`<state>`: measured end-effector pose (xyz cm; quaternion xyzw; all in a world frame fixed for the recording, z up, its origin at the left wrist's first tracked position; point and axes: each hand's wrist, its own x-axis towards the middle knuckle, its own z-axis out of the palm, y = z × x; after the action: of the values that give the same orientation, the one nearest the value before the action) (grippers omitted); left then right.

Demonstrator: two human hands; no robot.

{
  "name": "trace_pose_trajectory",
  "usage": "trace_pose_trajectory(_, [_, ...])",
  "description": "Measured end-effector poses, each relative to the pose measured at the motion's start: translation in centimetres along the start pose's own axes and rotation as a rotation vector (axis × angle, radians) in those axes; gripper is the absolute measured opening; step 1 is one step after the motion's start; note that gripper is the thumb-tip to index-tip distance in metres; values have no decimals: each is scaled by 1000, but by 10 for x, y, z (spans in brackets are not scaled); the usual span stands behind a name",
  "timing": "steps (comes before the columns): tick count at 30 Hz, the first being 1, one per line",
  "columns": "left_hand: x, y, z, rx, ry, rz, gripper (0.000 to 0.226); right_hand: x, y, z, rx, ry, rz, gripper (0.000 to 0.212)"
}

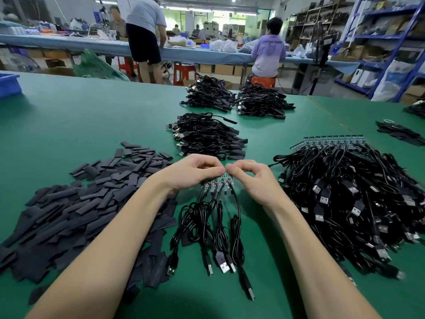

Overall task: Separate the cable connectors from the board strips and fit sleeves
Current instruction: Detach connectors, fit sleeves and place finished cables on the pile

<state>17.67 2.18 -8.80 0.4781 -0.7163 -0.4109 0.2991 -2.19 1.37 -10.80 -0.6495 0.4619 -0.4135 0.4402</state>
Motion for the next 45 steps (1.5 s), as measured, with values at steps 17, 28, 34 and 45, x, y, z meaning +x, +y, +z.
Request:
trace_pose_trajectory(17, [-1, 0, 4, -320, -63, -3, 16, -1, 0, 6, 410, -45, 176, 48])
trace_pose_trajectory(28, [2, -6, -4, 219, 131, -164, 19, 8, -2, -14, 80, 156, 66, 16])
trace_pose_trajectory(34, [14, 14, 45, 32, 347, -36, 16, 15, -6, -32, 114, 317, 71, 18])
trace_pose_trajectory(45, [13, 12, 66, -474, 264, 0, 8, 14, -17, -21, 66, 318, 25, 21])
